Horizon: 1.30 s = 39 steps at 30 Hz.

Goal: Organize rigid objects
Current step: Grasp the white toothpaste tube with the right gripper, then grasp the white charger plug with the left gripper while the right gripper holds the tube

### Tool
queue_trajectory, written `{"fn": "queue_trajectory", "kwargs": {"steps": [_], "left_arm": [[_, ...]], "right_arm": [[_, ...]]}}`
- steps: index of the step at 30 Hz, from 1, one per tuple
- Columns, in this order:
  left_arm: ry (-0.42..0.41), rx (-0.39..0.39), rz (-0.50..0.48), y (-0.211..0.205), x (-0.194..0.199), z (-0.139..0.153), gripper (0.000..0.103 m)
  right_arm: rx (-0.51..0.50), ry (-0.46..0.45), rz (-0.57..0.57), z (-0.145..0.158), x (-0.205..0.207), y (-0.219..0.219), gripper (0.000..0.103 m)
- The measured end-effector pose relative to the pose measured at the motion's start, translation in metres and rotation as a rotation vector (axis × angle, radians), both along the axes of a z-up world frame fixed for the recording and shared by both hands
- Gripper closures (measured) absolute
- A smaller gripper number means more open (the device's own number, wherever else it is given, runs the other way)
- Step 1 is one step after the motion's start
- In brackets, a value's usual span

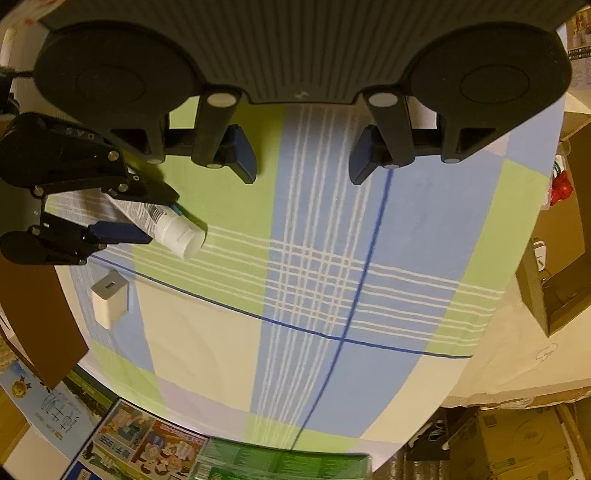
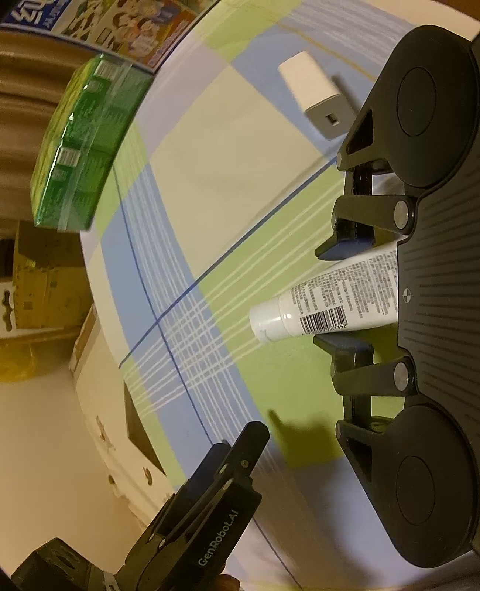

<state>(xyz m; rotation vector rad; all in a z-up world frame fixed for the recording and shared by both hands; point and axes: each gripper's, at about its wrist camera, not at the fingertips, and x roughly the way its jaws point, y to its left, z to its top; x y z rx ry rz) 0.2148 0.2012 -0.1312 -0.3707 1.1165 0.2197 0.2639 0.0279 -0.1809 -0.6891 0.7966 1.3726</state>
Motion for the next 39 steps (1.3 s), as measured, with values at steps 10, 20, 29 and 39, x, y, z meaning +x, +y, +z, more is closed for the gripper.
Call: {"fn": "queue_trajectory", "kwargs": {"steps": [10,20,29,39], "left_arm": [[-0.011,-0.008,-0.052,-0.016,0.004,0.002,0.052],[-0.023,-0.009,-0.146,-0.044,0.008,0.006,0.053],[-0.055,-0.005,-0.282,-0.081,0.028,0.008,0.053],[-0.154,0.055,-0.475,-0.131,0.076,0.010,0.054]], "right_arm": [[-0.029,-0.005,-0.225,0.004,-0.011,-0.033,0.066],[-0.054,-0.009,-0.458,0.010,-0.005,-0.081,0.066],[-0.058,-0.051,-0.751,0.014,0.020,-0.124,0.067],[-0.019,-0.062,-0.955,0.017,0.045,-0.143,0.067]]}}
